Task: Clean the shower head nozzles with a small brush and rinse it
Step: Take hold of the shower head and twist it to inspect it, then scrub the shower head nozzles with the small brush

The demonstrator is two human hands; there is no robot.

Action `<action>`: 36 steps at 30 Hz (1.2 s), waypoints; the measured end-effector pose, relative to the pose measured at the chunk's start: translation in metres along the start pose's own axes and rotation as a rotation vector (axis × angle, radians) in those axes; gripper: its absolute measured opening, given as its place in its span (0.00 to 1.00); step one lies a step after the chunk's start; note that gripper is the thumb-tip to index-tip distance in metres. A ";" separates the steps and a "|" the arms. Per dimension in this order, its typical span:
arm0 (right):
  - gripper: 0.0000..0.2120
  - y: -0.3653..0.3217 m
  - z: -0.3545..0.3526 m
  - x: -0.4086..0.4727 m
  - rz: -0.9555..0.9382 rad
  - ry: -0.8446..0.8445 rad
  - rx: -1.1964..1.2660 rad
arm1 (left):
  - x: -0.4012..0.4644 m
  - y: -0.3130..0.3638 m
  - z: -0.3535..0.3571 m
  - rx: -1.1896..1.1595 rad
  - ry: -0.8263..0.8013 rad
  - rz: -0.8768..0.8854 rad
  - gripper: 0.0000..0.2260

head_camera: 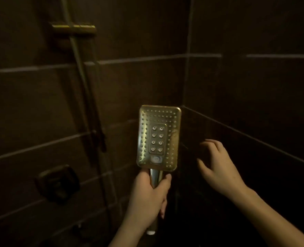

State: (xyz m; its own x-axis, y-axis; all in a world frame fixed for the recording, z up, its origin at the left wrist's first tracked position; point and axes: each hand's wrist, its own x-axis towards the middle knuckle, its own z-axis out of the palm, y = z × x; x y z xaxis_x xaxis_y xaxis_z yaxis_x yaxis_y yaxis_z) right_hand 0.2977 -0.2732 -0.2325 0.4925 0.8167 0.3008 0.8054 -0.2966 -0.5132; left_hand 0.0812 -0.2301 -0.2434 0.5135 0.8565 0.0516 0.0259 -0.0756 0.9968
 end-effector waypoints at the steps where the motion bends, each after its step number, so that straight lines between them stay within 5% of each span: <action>1: 0.27 0.028 -0.002 -0.027 0.069 -0.023 -0.042 | -0.011 -0.015 0.020 0.010 -0.074 -0.038 0.11; 8: 0.21 0.186 -0.053 -0.176 0.444 -0.037 -0.158 | -0.079 -0.104 0.138 -0.016 -0.435 -0.362 0.10; 17: 0.20 0.297 -0.144 -0.216 0.492 0.206 -0.454 | -0.109 -0.129 0.238 0.025 -0.647 -0.475 0.09; 26: 0.15 0.364 -0.155 -0.156 0.486 0.074 -0.520 | -0.095 -0.121 0.280 0.016 -0.651 -0.553 0.08; 36: 0.12 0.345 -0.145 -0.150 0.375 0.294 -0.438 | -0.077 -0.116 0.239 -0.163 -0.586 -0.569 0.09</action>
State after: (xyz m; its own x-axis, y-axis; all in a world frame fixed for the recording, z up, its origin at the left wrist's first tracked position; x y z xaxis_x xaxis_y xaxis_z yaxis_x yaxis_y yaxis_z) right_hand 0.5497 -0.5696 -0.3376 0.7864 0.4673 0.4040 0.5904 -0.7609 -0.2692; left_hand 0.2435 -0.4096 -0.3778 0.8239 0.3340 -0.4578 0.3146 0.4023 0.8597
